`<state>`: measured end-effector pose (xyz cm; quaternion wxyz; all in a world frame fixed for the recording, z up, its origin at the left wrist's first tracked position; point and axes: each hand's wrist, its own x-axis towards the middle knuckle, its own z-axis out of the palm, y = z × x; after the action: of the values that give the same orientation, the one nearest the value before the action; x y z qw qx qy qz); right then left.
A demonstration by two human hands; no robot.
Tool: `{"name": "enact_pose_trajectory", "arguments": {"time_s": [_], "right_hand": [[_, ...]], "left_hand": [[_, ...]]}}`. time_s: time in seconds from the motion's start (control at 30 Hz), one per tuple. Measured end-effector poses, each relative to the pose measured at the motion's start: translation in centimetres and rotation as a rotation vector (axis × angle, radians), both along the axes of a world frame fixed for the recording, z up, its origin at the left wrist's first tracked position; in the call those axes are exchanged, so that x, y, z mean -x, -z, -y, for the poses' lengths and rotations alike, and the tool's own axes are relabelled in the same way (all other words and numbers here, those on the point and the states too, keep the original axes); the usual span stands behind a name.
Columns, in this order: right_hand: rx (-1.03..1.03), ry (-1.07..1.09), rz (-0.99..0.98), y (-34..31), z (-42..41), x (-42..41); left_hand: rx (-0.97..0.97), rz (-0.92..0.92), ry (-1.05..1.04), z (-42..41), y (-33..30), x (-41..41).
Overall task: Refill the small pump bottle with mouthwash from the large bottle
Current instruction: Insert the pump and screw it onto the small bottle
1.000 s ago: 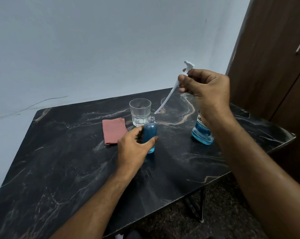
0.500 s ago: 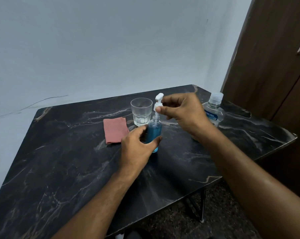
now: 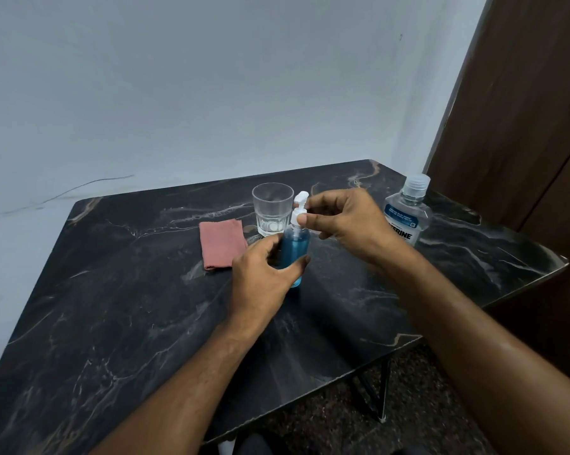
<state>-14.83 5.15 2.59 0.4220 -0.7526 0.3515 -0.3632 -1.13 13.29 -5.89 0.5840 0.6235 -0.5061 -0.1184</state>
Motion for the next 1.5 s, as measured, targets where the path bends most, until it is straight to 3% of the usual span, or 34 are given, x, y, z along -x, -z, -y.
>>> {"name": "enact_pose_trajectory", "arguments": {"time_s": [0.2, 0.4, 0.77, 1.03, 1.23, 1.5], "right_hand": [[-0.066, 0.014, 0.116, 0.5, -0.8, -0.5], [-0.091, -0.034, 0.064, 0.3, -1.0, -0.1], [-0.121, 0.024, 0.187, 1.0, -1.4, -1.0], [-0.121, 0.048, 0.123, 2.1, -1.6, -1.8], [-0.195, 0.044, 0.262, 2.4, -1.3, -1.2], [-0.167, 0.136, 0.272, 2.7, -1.8, -2.1]], "left_hand": [[-0.017, 0.014, 0.01, -0.1, 0.0, 0.0], [-0.006, 0.008, 0.012, -0.2, -0.3, 0.1], [-0.005, -0.007, 0.001, -0.2, -0.1, 0.0], [-0.017, -0.003, -0.016, -0.3, -0.1, 0.0], [-0.009, -0.019, 0.003, -0.3, -0.2, 0.2], [0.002, 0.001, -0.008, -0.1, 0.1, 0.1]]}}
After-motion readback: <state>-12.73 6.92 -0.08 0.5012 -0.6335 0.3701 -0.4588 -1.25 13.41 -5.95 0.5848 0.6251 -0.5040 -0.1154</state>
